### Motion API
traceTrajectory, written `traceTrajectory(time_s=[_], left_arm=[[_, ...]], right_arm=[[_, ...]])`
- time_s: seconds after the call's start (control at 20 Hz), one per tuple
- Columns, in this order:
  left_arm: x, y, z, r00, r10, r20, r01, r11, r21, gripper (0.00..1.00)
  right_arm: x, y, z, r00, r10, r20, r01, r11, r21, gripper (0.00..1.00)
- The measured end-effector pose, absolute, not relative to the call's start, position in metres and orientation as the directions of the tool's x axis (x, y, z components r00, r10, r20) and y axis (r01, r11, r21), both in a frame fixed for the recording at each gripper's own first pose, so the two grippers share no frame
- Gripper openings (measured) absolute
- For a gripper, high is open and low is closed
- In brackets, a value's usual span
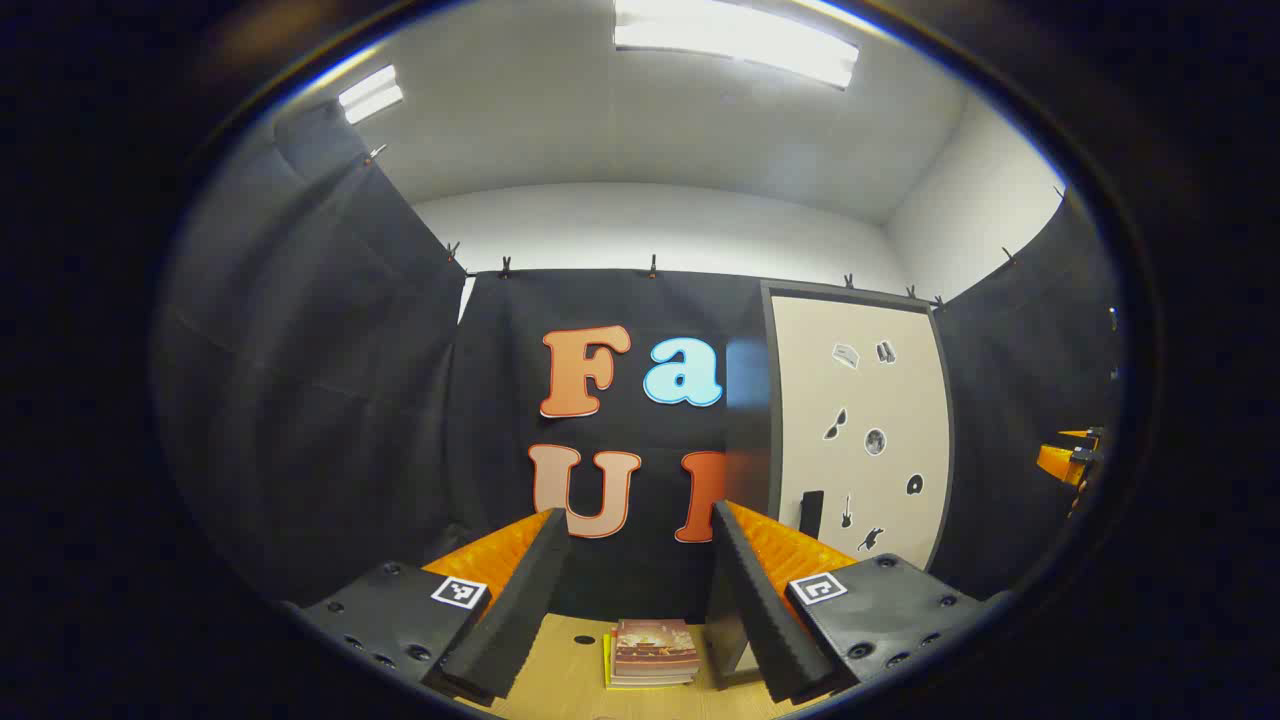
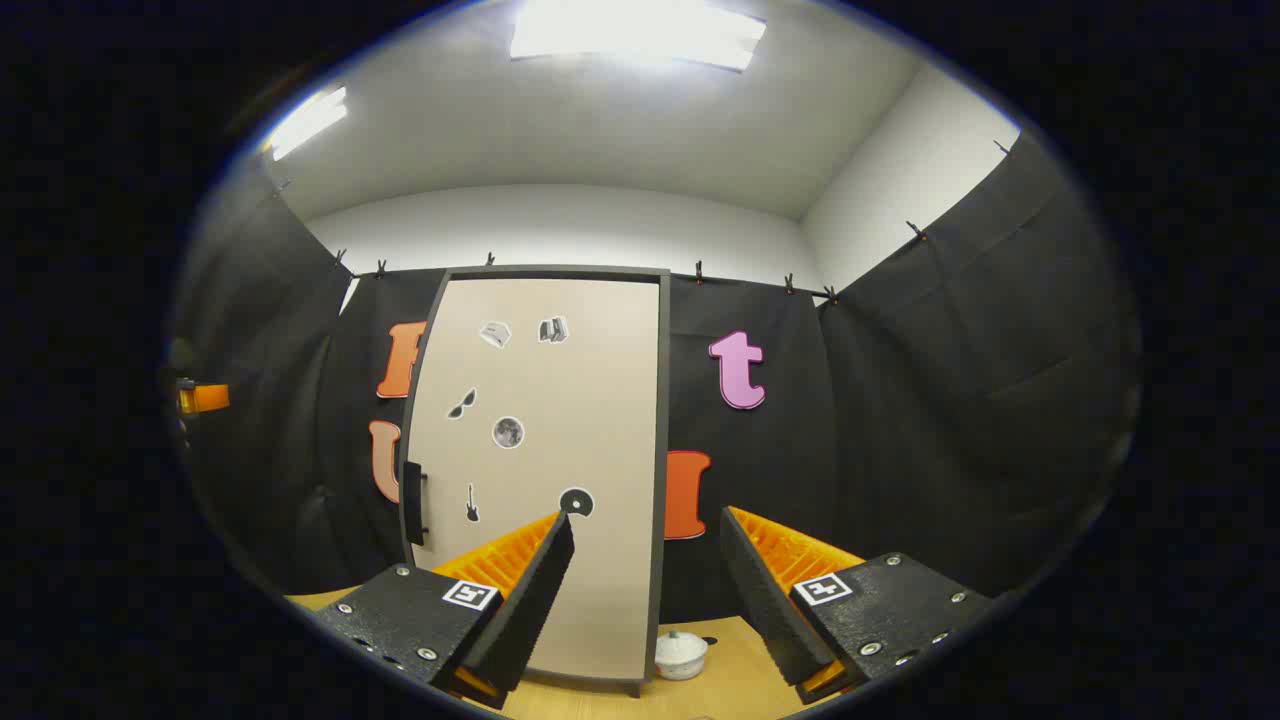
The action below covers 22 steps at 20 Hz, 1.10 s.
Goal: Open the cabinet door with the right hand, grasp the bottle in the cabinet with the left hand and place it on the coaster, then close the cabinet door with the right hand.
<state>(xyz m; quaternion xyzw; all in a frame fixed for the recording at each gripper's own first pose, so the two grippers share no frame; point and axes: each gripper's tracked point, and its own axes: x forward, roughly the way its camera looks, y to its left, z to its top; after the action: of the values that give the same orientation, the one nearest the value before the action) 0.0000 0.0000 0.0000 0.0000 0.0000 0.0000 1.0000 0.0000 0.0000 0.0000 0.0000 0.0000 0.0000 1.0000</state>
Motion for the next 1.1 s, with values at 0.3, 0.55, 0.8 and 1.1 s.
traceTrajectory(time_s=[0.3,0.55,0.8,1.1], left_arm=[[0.012,-0.004,-0.007,1.000,-0.015,-0.018,0.015,1.000,0.016,0.93],[0.016,-0.001,-0.005,1.000,0.005,0.008,-0.006,0.999,0.043,0.93],[0.020,0.000,-0.013,1.000,0.007,0.005,-0.007,0.998,0.063,0.94],[0.018,0.011,-0.022,1.000,0.024,-0.009,-0.023,0.998,0.055,0.93]], right_arm=[[0.010,0.032,0.005,0.999,0.047,0.024,-0.047,0.999,0.006,0.91],[0.019,0.056,-0.003,0.995,0.100,0.007,-0.100,0.995,0.003,0.90],[0.028,0.069,-0.007,0.992,0.126,0.005,-0.126,0.992,0.005,0.90],[0.036,0.108,-0.025,0.972,0.229,-0.045,-0.226,0.972,0.063,0.91]])
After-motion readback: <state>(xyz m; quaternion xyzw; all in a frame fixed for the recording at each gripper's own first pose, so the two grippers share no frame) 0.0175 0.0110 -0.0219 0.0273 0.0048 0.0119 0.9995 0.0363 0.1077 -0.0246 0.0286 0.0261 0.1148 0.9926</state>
